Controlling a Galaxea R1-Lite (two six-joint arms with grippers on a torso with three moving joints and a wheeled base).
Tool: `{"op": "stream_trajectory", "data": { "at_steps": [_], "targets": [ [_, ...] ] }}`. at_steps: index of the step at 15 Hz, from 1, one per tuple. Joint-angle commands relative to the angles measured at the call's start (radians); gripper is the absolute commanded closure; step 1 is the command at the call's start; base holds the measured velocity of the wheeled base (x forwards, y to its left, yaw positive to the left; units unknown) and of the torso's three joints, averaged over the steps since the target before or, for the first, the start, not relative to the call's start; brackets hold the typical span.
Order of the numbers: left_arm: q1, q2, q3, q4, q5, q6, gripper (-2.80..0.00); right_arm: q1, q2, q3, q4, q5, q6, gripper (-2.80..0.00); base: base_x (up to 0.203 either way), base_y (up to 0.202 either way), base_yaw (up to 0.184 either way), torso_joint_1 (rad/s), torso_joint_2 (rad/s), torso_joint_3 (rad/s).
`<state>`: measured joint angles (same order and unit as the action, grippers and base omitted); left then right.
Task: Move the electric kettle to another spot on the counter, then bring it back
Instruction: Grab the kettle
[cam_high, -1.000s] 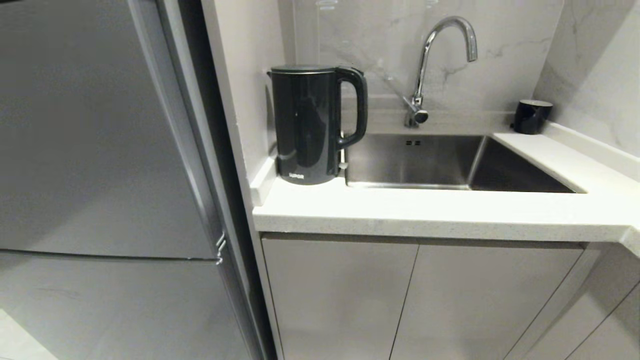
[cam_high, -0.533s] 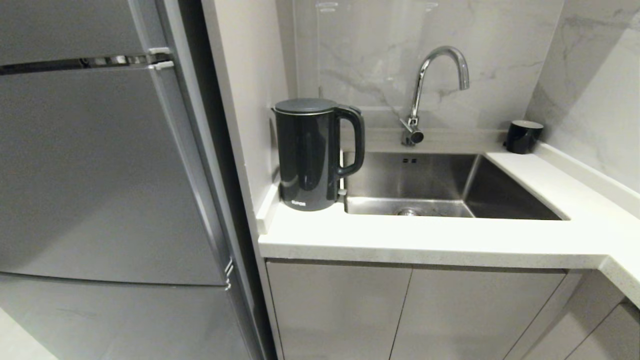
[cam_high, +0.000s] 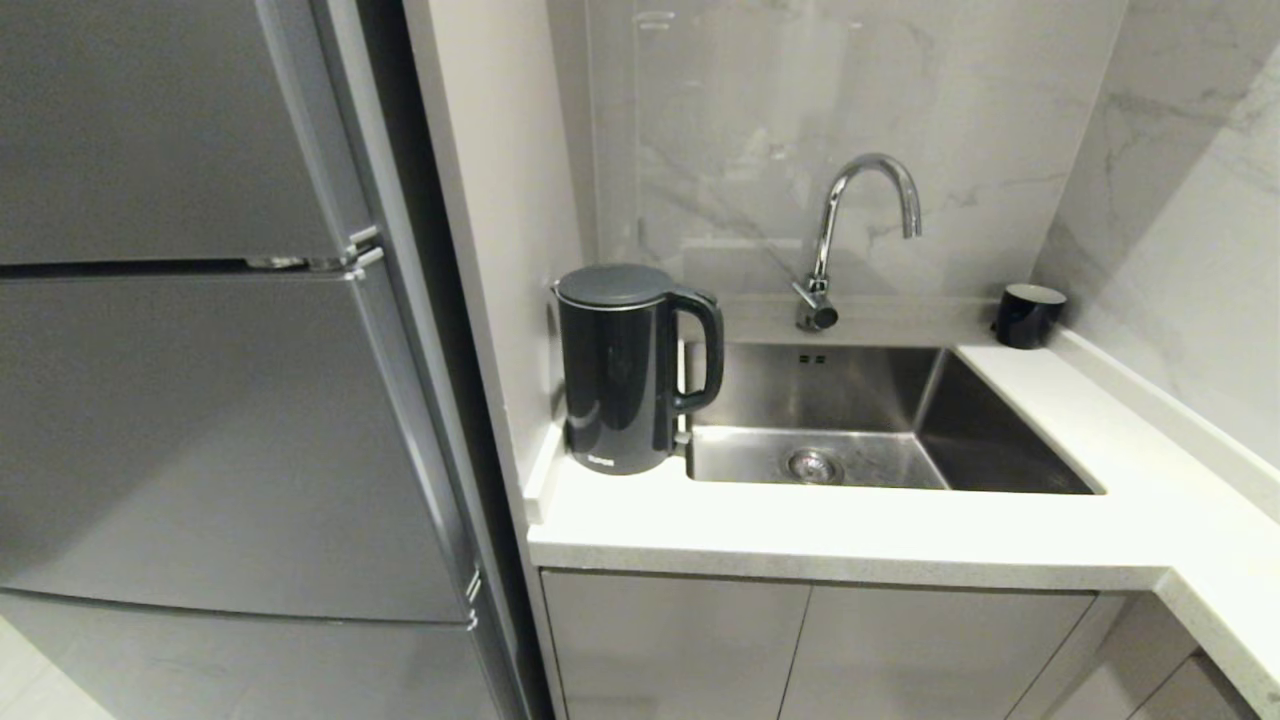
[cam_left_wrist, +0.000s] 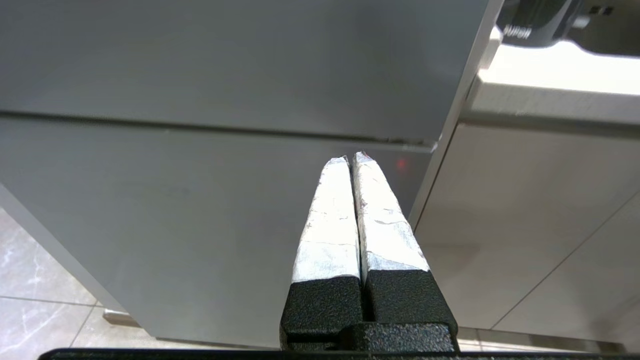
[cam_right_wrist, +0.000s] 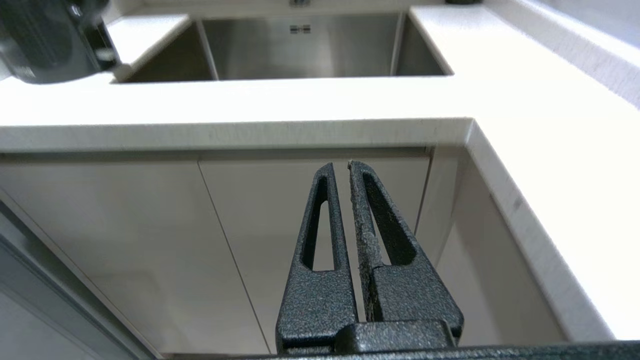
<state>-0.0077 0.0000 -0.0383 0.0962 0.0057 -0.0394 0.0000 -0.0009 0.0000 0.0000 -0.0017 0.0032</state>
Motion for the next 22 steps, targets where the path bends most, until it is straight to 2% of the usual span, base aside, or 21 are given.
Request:
{"op": "stream_trajectory", "data": {
  "at_steps": [1,7,22],
  "targets": [
    [0.000,0.002,0.000,0.000,0.000,-0.001,0.00,0.000,0.001,0.000,0.000,0.000,0.000,0.00,0.000,0.000,0.000,0.194,-0.58,-0.388],
    [0.000,0.002,0.000,0.000,0.000,-0.001,0.00,0.000,0.001,0.000,0.000,0.000,0.000,0.00,0.000,0.000,0.000,0.196,-0.52,-0.337],
    [0.000,0.002,0.000,0.000,0.000,-0.001,0.00,0.000,0.001,0.000,0.000,0.000,0.000,0.00,0.000,0.000,0.000,0.149,-0.35,-0.207]
  ]
}}
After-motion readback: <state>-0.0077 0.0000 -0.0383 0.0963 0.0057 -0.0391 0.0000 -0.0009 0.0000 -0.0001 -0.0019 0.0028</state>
